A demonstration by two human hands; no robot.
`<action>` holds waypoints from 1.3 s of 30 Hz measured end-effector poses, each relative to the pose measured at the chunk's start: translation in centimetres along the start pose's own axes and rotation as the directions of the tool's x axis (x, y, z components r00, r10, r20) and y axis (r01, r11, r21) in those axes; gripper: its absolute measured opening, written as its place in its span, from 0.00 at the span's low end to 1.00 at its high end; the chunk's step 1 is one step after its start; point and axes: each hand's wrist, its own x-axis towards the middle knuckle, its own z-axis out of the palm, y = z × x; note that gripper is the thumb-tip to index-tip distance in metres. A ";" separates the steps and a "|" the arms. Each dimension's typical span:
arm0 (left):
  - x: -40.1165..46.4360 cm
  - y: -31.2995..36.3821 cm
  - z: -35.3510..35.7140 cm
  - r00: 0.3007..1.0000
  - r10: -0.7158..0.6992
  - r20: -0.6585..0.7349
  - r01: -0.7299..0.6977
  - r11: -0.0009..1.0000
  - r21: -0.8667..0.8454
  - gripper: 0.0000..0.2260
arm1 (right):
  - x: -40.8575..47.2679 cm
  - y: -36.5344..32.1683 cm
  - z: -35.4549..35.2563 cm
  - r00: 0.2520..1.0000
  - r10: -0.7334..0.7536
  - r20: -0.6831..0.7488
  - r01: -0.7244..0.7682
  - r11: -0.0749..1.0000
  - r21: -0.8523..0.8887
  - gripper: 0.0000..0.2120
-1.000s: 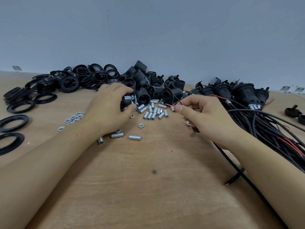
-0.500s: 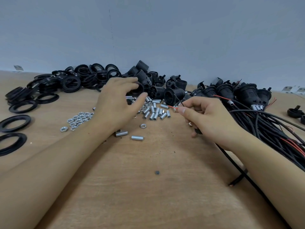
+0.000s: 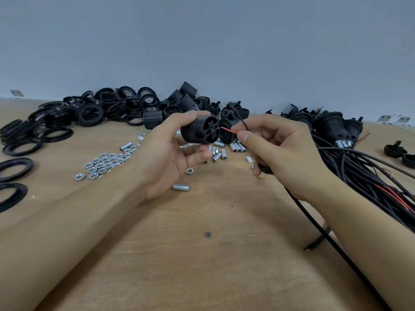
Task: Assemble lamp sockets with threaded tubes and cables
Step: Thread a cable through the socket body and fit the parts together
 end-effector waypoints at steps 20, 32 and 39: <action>-0.2 0.0 0.6 0.989 -0.129 0.070 0.127 0.991 0.041 0.17 | -1.3 -2.1 1.6 0.960 -0.281 0.008 0.277 0.942 -0.190 0.05; -0.7 -0.1 1.3 0.989 -0.143 0.027 0.139 0.983 0.122 0.18 | -1.5 -2.0 2.2 0.943 -0.332 -0.026 0.315 0.913 -0.261 0.04; -0.9 -0.1 1.3 0.992 -0.122 0.001 0.121 0.979 0.162 0.19 | -1.6 -1.9 2.3 0.936 -0.351 -0.007 0.333 0.895 -0.297 0.03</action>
